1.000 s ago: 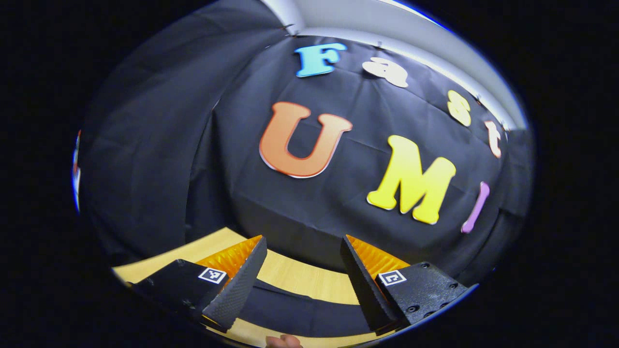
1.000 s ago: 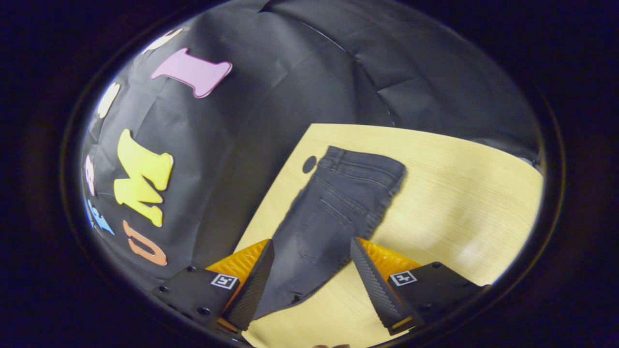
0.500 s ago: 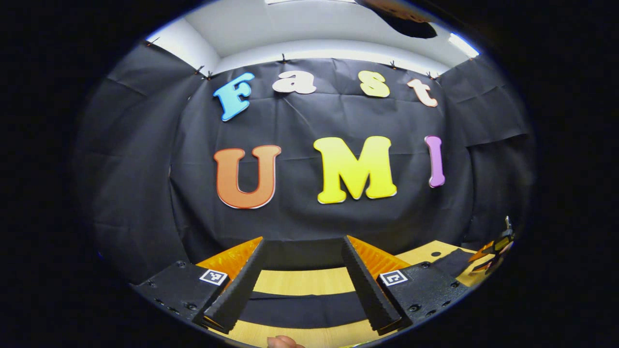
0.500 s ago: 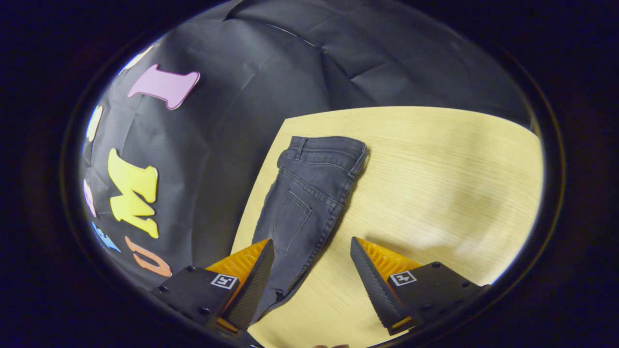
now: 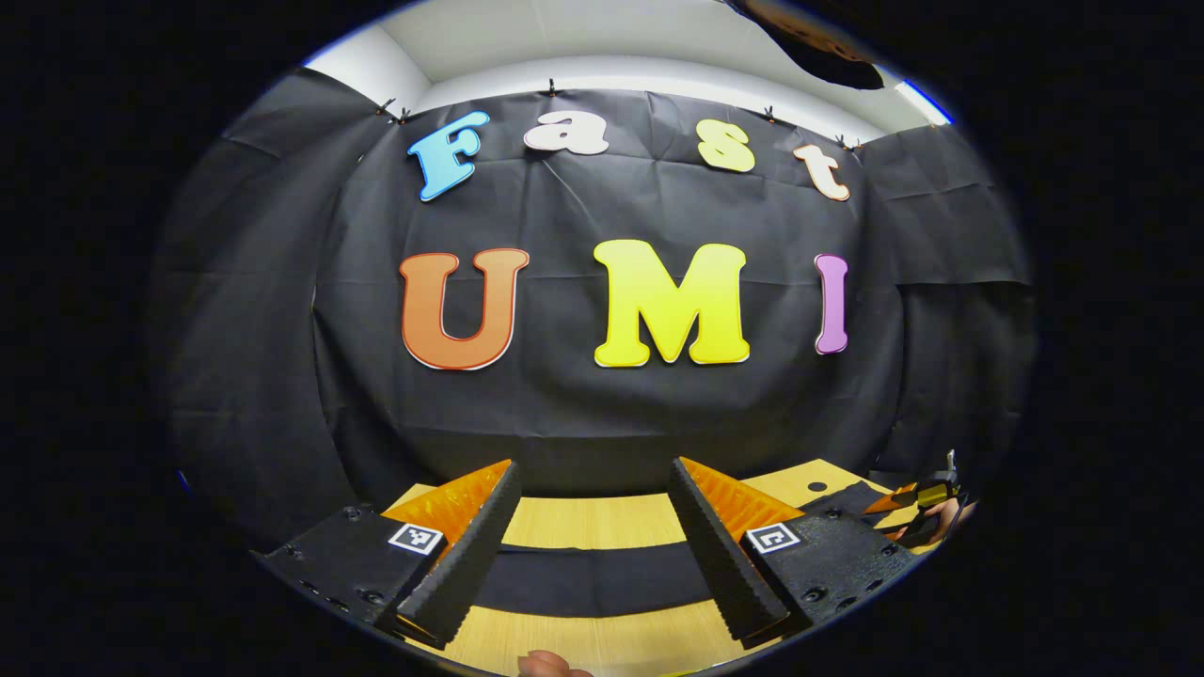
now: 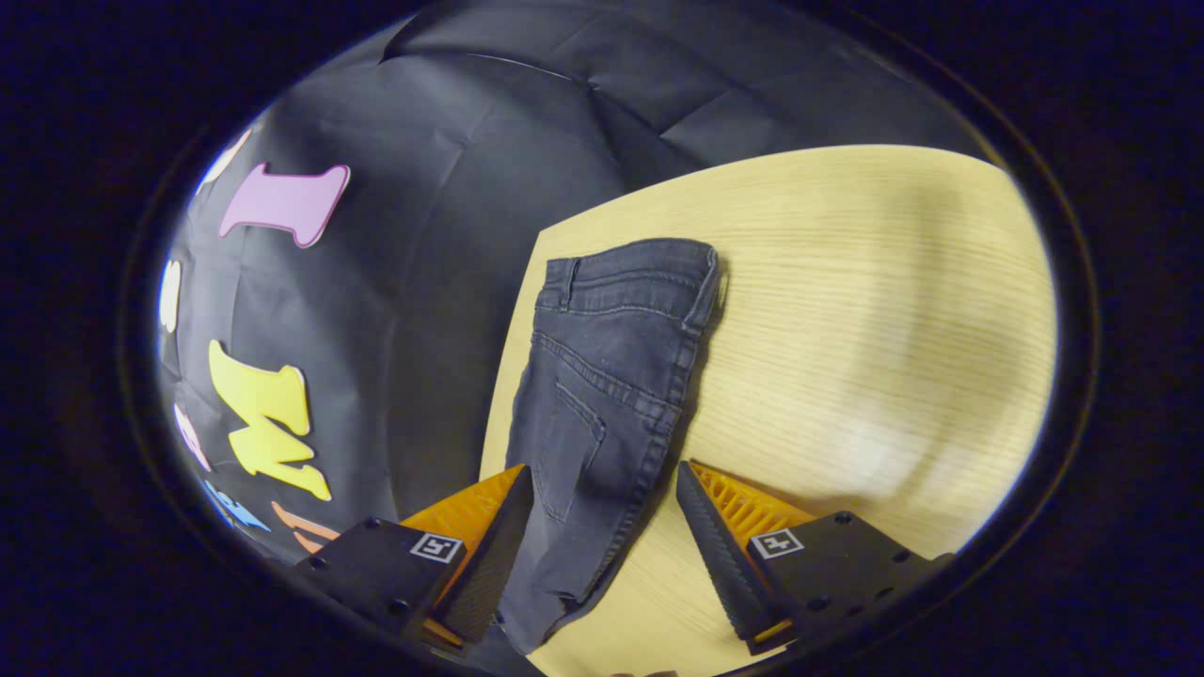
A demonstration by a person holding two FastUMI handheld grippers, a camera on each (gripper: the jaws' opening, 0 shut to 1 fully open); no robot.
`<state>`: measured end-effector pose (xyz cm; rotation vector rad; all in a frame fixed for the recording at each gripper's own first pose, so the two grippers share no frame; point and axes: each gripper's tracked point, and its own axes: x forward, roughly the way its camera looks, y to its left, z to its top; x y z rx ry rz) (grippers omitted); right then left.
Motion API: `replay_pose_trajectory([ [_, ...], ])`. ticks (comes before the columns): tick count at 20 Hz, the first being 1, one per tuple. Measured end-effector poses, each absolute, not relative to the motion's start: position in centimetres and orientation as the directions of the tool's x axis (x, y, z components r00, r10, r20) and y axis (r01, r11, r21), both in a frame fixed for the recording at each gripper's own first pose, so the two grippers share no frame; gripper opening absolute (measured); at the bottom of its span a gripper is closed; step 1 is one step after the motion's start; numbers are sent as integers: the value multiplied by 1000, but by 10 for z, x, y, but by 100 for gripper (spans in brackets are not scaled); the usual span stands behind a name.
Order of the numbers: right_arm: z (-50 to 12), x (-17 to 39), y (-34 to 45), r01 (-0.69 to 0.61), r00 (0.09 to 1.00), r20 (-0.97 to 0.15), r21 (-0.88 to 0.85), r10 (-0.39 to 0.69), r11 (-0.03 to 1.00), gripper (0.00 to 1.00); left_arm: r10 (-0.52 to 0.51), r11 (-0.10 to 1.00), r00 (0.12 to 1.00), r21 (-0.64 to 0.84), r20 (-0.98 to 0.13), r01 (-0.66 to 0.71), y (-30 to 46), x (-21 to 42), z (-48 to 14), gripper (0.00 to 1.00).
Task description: Grasp the waist and the cuffs of the jeans and fold them to make the two legs overlap; first hold the waist and fold one-third of the jeans toward the cuffs, then hold the cuffs and fold the remaining one-third in the same direction to finish folding.
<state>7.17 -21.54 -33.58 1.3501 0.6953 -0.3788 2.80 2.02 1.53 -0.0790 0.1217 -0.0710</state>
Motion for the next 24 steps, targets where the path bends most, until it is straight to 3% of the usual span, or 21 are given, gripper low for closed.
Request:
replay_pose_trajectory([
  [2,-339,85,-214,616,758,-633,774,159,147,95,-69,995,986,-79,-150,58,23,27,6,100],
  [4,-345,94,-216,624,759,-631,776,162,97,87,-63,995,984,-83,-165,50,26,28,4,100],
  [6,-360,91,-217,648,743,-652,757,151,79,72,-59,996,984,-82,-166,46,26,28,5,100],
  [9,-368,90,-220,649,748,-651,758,131,60,29,-65,996,984,-74,-166,53,25,30,6,100],
  [10,-369,91,-218,651,747,-655,755,113,78,24,-67,996,983,-71,-168,56,23,30,5,100],
  [11,-368,89,-217,657,738,-666,746,110,111,5,-68,996,983,-68,-171,57,24,29,4,100],
  [13,-369,89,-215,668,716,-692,716,89,202,10,-66,996,982,-68,-174,55,26,30,3,100],
  [15,-365,89,-218,671,703,-708,692,71,266,5,-68,996,982,-67,-174,57,26,29,2,100],
  [19,-347,91,-219,652,711,-703,673,28,348,5,-65,996,981,-74,-181,52,31,28,-1,100],
  [23,-307,104,-207,571,733,-680,591,-30,570,4,-60,995,982,-83,-180,46,38,26,0,100],
  [24,-297,107,-200,539,737,-674,548,-44,639,0,-55,996,982,-85,-179,41,41,24,-1,100],
])
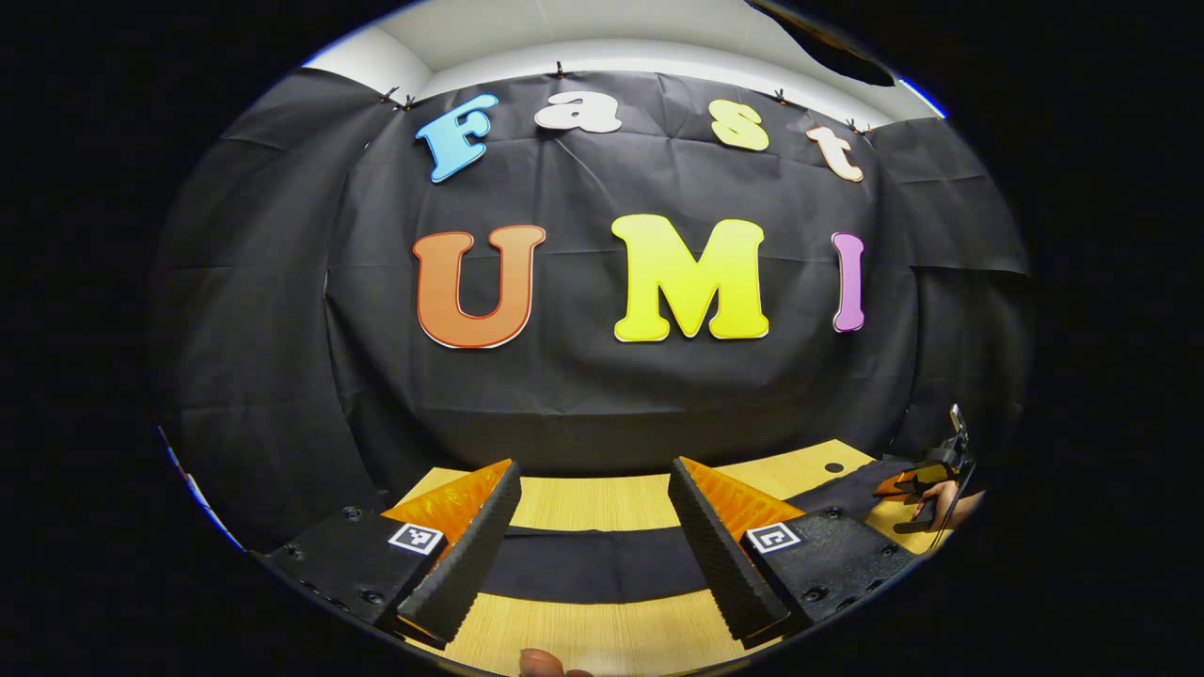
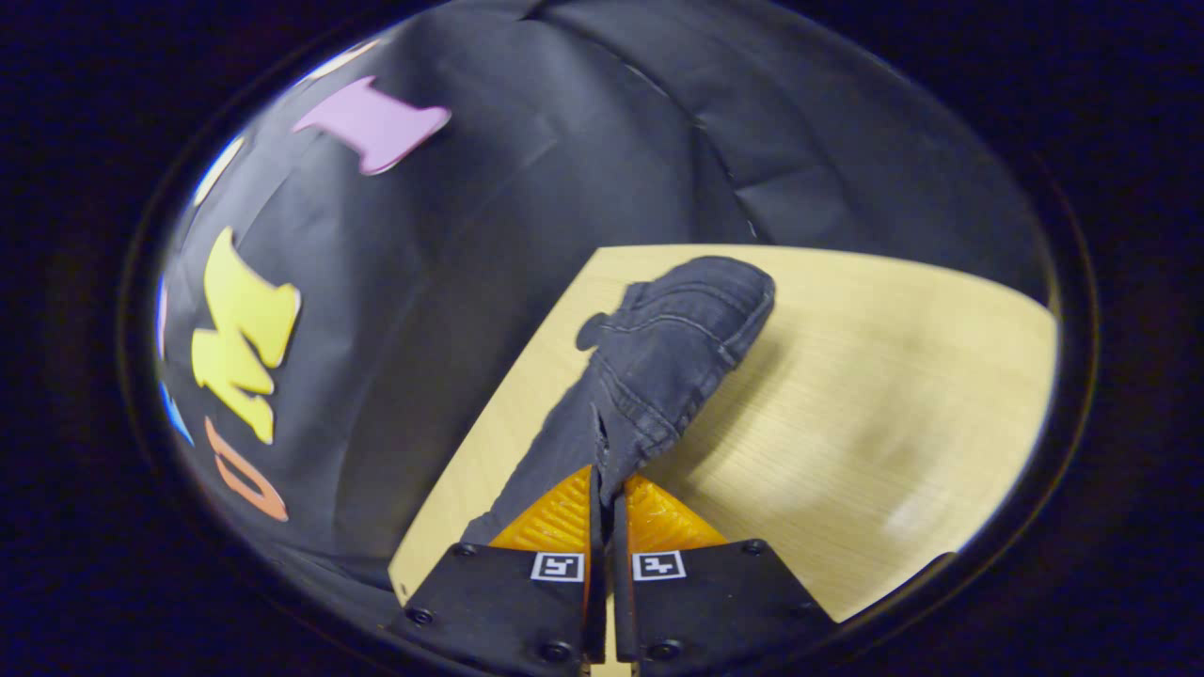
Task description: Grasp the waist and the cuffs of the jeans and fold them to make the two legs overlap; first hold the waist and fold one-third of the jeans toward the cuffs, then hold the cuffs and fold the remaining one-third in the same direction to finish folding.
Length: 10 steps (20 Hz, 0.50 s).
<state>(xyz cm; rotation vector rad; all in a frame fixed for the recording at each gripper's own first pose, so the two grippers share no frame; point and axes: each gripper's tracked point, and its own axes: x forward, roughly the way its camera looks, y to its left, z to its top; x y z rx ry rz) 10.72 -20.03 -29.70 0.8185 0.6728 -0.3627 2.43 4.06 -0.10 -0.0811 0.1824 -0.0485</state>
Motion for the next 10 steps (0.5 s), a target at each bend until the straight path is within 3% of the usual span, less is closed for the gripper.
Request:
replay_pose_trajectory([
  [1,-288,111,-194,499,745,-665,500,-55,708,4,-52,995,983,-88,-177,36,43,23,0,100],
  [4,-266,124,-168,366,768,-639,370,-52,854,5,-41,995,982,-99,-184,23,49,19,-3,100],
  [10,-228,131,-124,119,805,-593,206,28,971,5,-17,991,982,-131,-190,-8,62,10,-7,100],
])
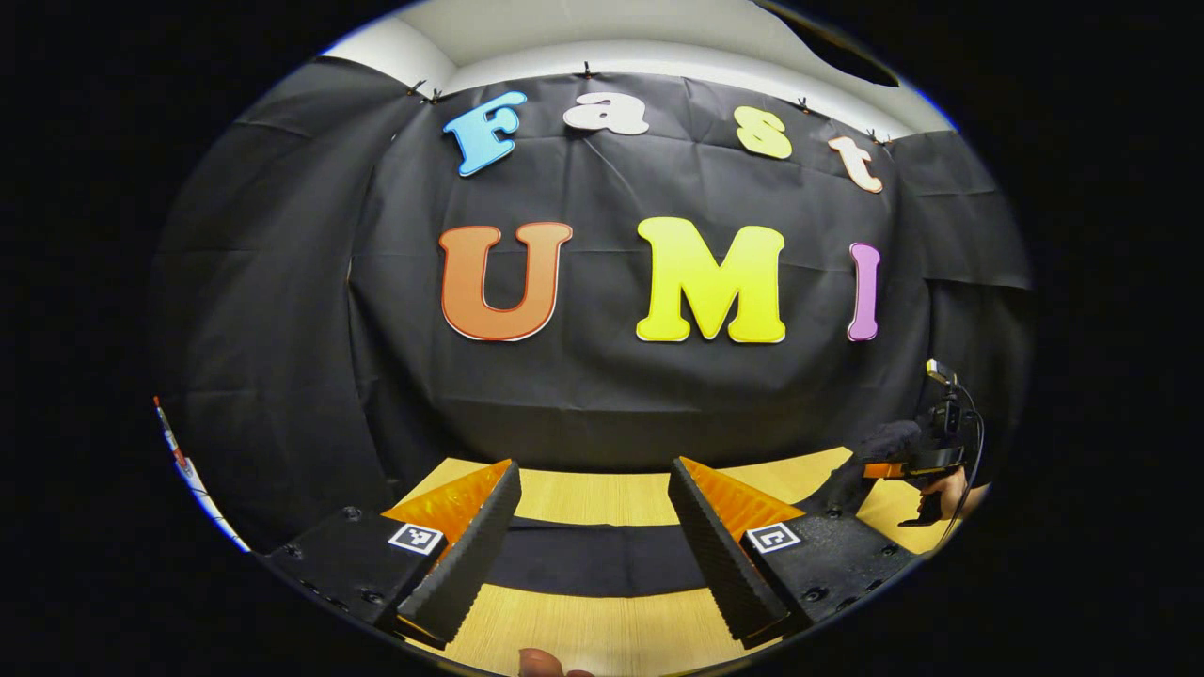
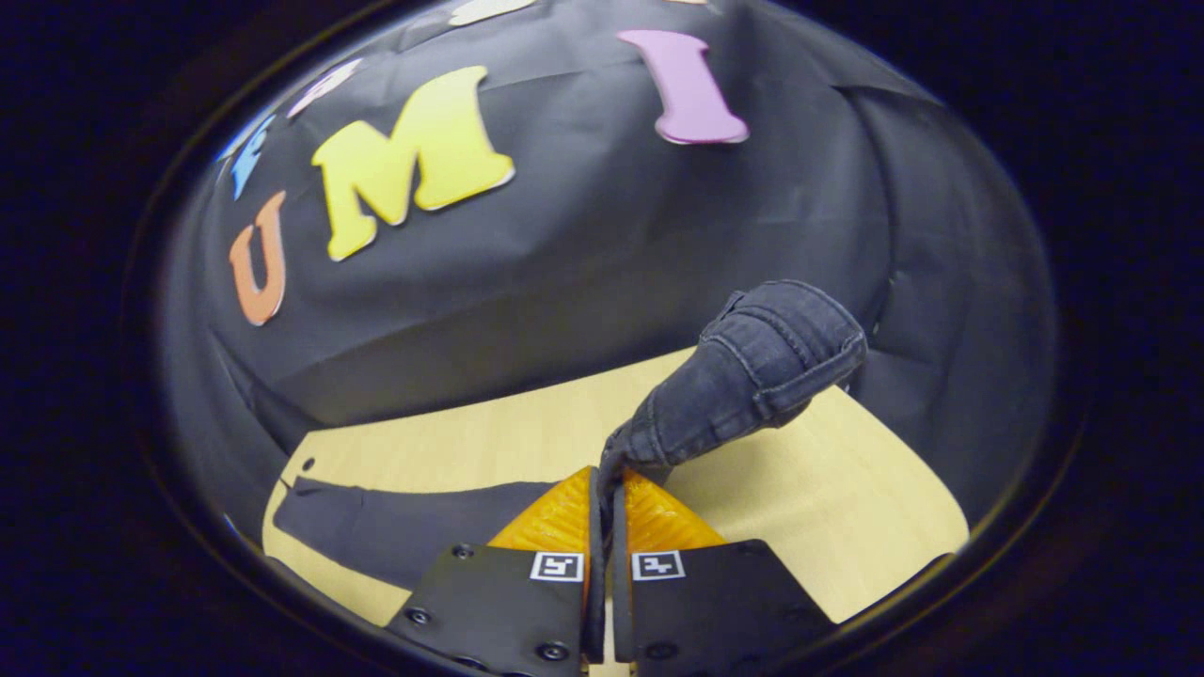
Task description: Grasp the waist and the cuffs of the jeans and fold them to make the two legs overlap; first hold the waist and fold one-third of the jeans toward the cuffs, then hold the cuffs and fold the remaining one-third in the same direction to finish folding.
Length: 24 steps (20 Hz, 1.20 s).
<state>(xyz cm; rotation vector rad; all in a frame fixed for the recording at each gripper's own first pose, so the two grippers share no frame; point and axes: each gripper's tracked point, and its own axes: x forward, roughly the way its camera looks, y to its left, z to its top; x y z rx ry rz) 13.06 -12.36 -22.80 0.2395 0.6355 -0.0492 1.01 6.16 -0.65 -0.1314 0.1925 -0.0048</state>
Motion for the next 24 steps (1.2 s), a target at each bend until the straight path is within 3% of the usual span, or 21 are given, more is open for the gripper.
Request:
replay_pose_trajectory([
  [7,-192,128,-112,-9,814,-568,195,121,981,4,27,991,980,-126,-196,-53,82,-4,-7,100],
  [8,-187,127,-111,-22,815,-565,197,132,980,0,37,991,980,-123,-198,-62,87,-6,-7,100],
  [15,-189,121,-99,-122,795,-555,249,245,961,4,94,984,970,-128,-223,-125,110,-19,-14,100],
  [19,-226,99,-25,-191,744,-589,266,316,945,4,98,985,970,-116,-221,-126,112,-22,-11,100],
  [20,-239,91,-11,-209,726,-604,261,329,942,0,94,986,970,-115,-222,-122,111,-22,-12,100],
  [21,-250,82,3,-230,703,-624,257,342,939,4,91,986,970,-116,-227,-120,110,-23,-13,100],
  [22,-265,74,15,-245,683,-645,240,343,939,0,91,986,969,-116,-228,-120,109,-24,-14,100],
  [24,-288,59,23,-259,651,-682,214,334,942,5,92,986,971,-117,-223,-120,109,-24,-11,100],
])
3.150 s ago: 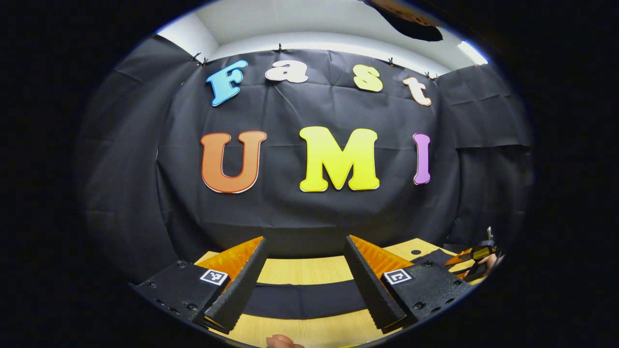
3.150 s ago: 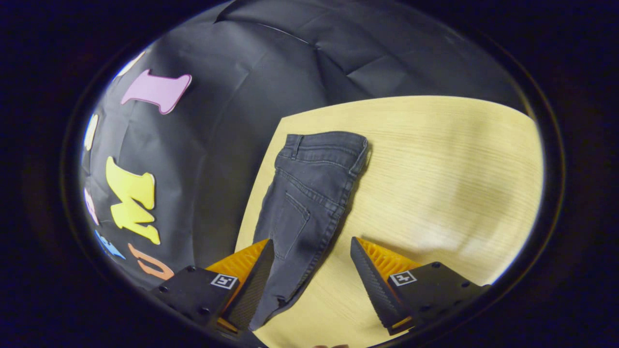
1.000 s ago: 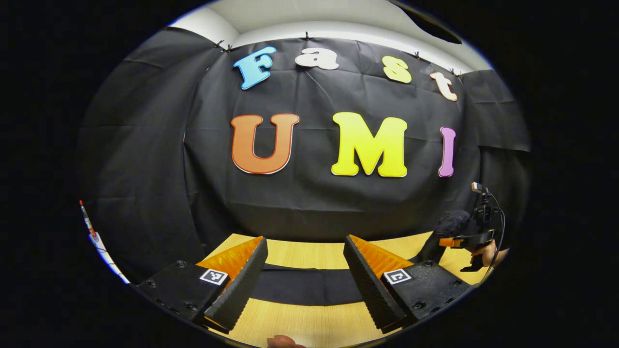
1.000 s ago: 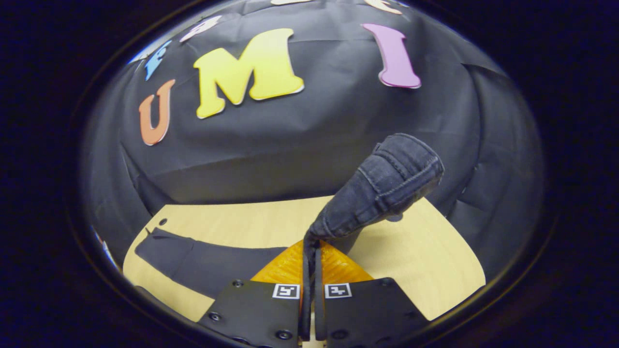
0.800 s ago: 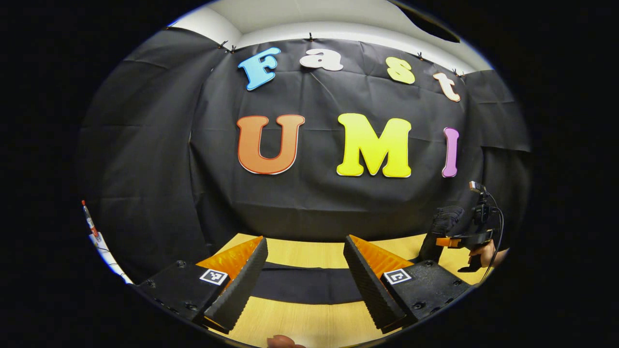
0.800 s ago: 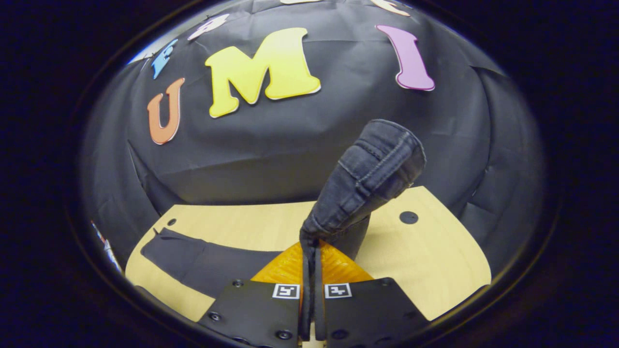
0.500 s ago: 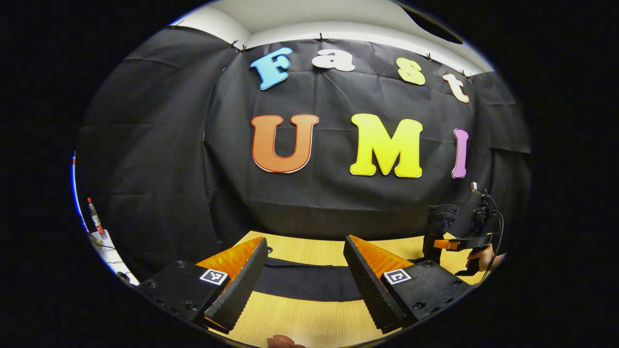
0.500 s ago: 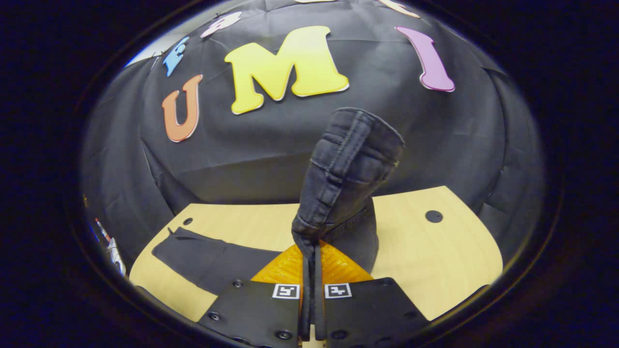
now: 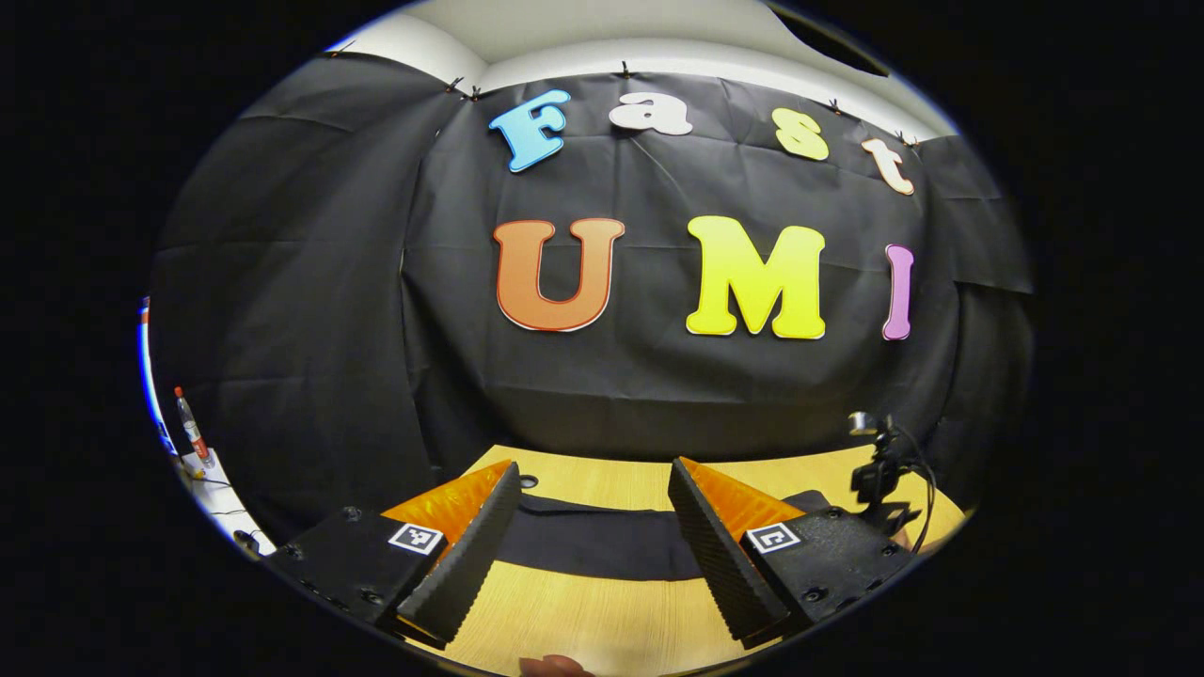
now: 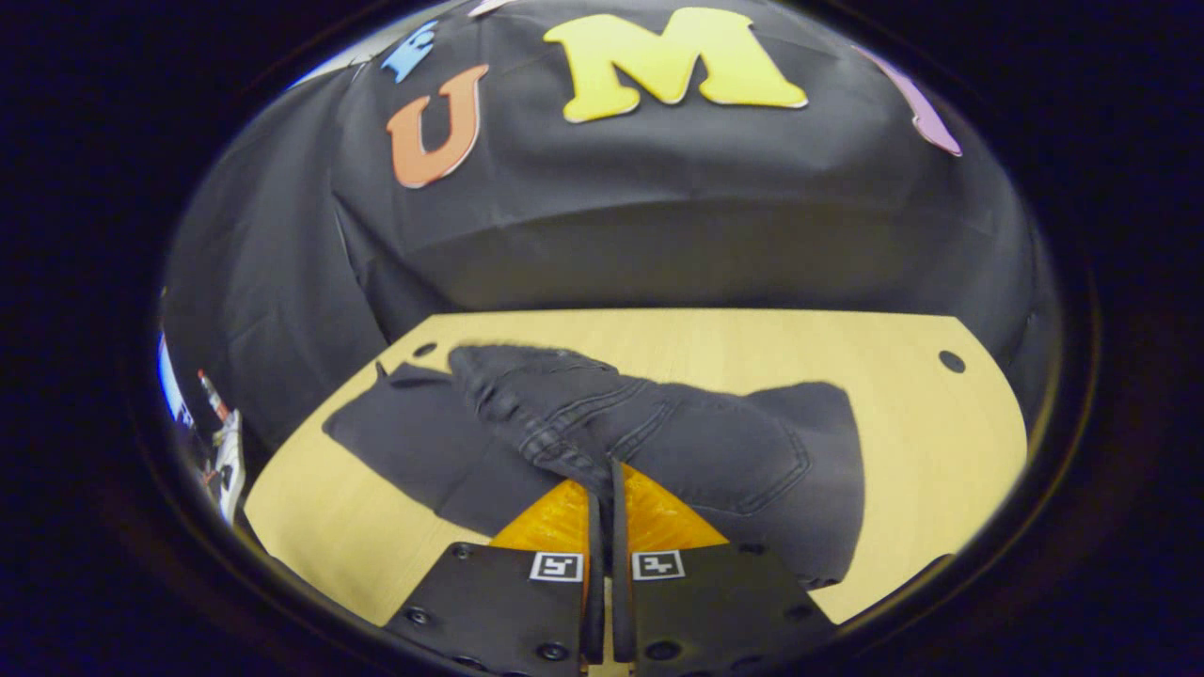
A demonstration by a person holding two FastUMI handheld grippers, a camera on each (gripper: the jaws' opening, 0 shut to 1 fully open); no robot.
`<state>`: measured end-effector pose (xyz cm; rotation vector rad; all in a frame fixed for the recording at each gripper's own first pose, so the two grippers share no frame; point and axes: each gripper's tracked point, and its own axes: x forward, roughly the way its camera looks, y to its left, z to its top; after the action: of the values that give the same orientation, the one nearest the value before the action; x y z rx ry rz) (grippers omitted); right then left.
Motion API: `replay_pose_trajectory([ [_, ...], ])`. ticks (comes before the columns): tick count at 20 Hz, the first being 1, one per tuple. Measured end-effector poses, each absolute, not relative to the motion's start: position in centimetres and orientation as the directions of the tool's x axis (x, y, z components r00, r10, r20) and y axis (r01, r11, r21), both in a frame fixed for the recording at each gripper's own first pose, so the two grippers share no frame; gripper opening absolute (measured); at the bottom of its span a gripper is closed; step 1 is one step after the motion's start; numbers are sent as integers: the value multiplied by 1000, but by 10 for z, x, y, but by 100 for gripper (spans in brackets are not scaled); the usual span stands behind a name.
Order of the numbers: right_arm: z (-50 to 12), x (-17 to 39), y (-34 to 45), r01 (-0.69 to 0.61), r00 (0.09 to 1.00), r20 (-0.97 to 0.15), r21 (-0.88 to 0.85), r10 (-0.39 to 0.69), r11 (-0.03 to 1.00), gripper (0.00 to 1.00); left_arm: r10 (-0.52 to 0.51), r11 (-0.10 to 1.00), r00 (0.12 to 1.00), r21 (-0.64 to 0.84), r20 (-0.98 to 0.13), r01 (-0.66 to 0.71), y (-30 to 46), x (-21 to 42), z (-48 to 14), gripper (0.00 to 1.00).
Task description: Grasp the waist and the cuffs of the jeans and fold them to make the two legs overlap; first hold the waist and fold one-third of the jeans toward the cuffs, then hold the cuffs and fold the remaining one-third in the same direction to finish folding.
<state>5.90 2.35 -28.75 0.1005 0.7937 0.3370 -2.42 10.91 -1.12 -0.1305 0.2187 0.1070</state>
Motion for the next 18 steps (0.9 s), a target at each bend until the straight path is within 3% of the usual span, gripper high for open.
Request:
replay_pose_trajectory([
  [1,-292,57,24,-255,649,-684,217,333,942,9,92,986,971,-114,-222,-120,110,-24,-11,100],
  [4,-294,55,22,-241,647,-675,261,356,935,1,97,985,969,-118,-226,-126,114,-24,-15,100],
  [5,-289,52,23,-247,641,-665,295,384,923,12,94,983,967,-133,-236,-128,114,-23,-18,100],
  [7,-293,52,18,-246,642,-679,257,356,934,47,87,973,963,-186,-256,-138,114,-22,-24,94],
  [9,-286,49,14,-262,650,-674,235,351,936,82,104,968,961,-196,-256,-157,123,-19,-26,100],
  [11,-262,54,10,-258,698,-625,236,350,937,95,103,962,956,-217,-276,-167,127,-14,-40,99],
  [12,-245,65,6,-252,730,-595,224,337,942,100,104,953,951,-246,-290,-179,131,-11,-50,98],
  [13,-226,74,1,-250,758,-564,215,329,944,95,94,936,945,-296,-312,-190,133,-6,-61,98],
  [15,-189,87,-6,-249,811,-491,203,318,947,99,-15,891,926,-426,-376,-159,118,1,-98,99],
  [16,-169,95,-14,-248,836,-452,192,310,950,95,-70,861,903,-483,-423,-160,113,3,-124,98],
  [18,-132,108,-27,-248,873,-388,164,294,955,99,-119,755,873,-614,-474,-231,115,-3,-160,99],
])
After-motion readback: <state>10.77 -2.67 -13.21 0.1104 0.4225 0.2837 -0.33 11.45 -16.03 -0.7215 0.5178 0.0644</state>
